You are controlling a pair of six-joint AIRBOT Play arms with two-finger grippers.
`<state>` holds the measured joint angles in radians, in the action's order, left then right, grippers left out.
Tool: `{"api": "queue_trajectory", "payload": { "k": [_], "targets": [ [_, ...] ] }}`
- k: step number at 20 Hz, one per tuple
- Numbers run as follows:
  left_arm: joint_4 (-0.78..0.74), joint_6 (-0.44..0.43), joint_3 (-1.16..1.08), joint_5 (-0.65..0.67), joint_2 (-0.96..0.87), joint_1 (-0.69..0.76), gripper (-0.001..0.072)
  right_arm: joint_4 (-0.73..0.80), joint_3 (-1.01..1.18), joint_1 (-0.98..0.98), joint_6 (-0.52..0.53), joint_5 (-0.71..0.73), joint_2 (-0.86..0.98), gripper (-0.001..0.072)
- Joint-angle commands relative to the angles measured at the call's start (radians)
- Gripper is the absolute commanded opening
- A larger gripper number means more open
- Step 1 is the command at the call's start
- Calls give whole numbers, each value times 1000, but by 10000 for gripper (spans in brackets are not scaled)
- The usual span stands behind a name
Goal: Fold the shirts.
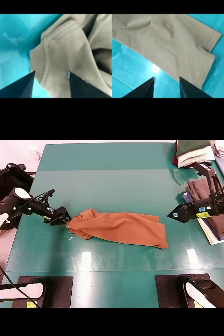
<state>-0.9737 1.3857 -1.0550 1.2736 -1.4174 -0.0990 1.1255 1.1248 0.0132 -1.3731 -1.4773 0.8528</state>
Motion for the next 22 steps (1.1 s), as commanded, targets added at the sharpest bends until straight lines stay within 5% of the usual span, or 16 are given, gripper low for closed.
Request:
{"api": "queue_trajectory", "payload": {
  "k": [1, 4, 5, 6, 13, 14, 15, 16, 19, 22],
  "targets": [
    [9, -8, 0, 25, -23, 45, 501, 0, 0, 0, 0, 20, -1, 365],
    [5, -54, 0, -9, -33, 123, 477, 0, 0, 0, 0, 19, -1, 365],
    [10, -51, -1, -22, -33, 132, 166, 1, 0, 0, 1, 19, -1, 365],
    [23, -51, -3, -23, -33, 131, 27, 1, 0, 0, 0, 19, -1, 365],
    [24, -52, -165, -37, 71, -9, 31, 1, 0, 0, 1, 29, -1, 365],
    [14, -51, -164, -35, 74, -23, 172, 1, 0, 0, 1, 38, -1, 365],
    [-7, -48, -152, -29, 71, -26, 497, 0, 0, 0, 0, 42, -1, 365],
    [-19, -48, -126, -27, 71, -26, 622, 0, 0, 0, 0, 45, -1, 365],
    [24, -51, 5, -106, 70, 9, 623, 0, 0, 0, 0, 56, -1, 365],
    [239, -53, 66, -206, 55, 20, 624, 0, 0, 0, -10, 56, -1, 365]
  ]
}}
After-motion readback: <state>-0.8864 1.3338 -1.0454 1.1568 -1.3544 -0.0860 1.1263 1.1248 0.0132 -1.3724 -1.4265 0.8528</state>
